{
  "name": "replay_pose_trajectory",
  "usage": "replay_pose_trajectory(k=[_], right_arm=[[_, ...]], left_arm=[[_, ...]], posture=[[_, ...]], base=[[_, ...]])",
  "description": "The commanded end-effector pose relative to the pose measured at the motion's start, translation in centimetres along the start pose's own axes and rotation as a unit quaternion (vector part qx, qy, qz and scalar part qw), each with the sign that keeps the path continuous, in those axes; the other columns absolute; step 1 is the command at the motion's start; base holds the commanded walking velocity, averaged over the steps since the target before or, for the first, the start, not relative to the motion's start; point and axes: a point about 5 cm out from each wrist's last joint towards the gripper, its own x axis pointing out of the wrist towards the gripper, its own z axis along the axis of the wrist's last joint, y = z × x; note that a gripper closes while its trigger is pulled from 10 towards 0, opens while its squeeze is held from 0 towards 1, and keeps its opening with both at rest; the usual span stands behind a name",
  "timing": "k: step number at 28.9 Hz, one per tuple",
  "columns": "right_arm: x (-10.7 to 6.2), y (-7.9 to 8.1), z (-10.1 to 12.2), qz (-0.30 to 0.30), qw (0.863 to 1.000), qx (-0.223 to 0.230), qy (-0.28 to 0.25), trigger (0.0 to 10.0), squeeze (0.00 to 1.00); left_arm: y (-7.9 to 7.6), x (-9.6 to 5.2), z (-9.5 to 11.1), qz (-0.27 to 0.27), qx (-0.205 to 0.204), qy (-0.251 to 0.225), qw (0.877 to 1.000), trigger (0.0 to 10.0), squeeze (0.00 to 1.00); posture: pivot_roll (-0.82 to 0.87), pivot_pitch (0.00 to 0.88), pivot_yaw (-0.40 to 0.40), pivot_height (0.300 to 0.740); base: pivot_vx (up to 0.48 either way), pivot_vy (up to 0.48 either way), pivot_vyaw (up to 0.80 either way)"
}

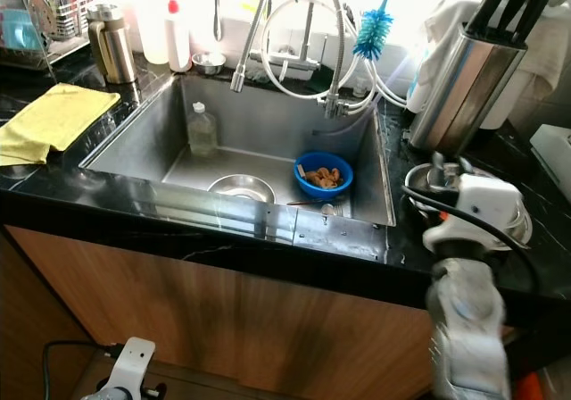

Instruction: Kitchen organization

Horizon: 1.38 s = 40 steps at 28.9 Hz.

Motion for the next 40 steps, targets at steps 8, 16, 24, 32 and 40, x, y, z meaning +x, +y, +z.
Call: replay_pose_trajectory(k=[8, 16, 24, 32, 40], right_arm=[[-1.8, -0.3, -0.1, -0.021, 0.999, 0.017, 0.025, 10.0, 0.00], [-2.5, -0.7, -0.7, -0.034, 0.998, 0.017, 0.044, 10.0, 0.29], [-3.0, -1.5, -1.1, -0.056, 0.997, 0.006, 0.058, 10.0, 0.00], [-2.9, -2.2, -0.9, -0.077, 0.996, 0.002, 0.054, 10.0, 0.00], [-3.0, -2.3, -0.8, -0.080, 0.995, 0.008, 0.053, 10.0, 1.00]], left_arm=[[-0.2, 0.0, -0.1, -0.011, 0.016, 0.006, 1.000, 10.0, 0.00], [-0.2, 0.0, -0.1, -0.012, 0.016, 0.006, 1.000, 10.0, 0.00], [-0.2, 0.0, -0.1, -0.013, 0.016, 0.007, 1.000, 10.0, 0.00], [-0.2, 0.0, 0.0, -0.013, 0.014, 0.006, 1.000, 10.0, 0.00], [-0.2, 0.0, 0.0, -0.013, 0.014, 0.007, 1.000, 10.0, 0.00]], posture=[[0.12, 0.000, -0.130, 0.736], [0.12, 0.000, -0.132, 0.736], [0.12, 0.000, -0.131, 0.736], [0.12, 0.000, -0.132, 0.736], [0.12, 0.000, -0.133, 0.736]], base=[[0.000, 0.000, 0.00], [0.000, 0.000, 0.00], [0.000, 0.000, 0.00], [0.000, 0.000, 0.00], [0.000, 0.000, 0.00]])
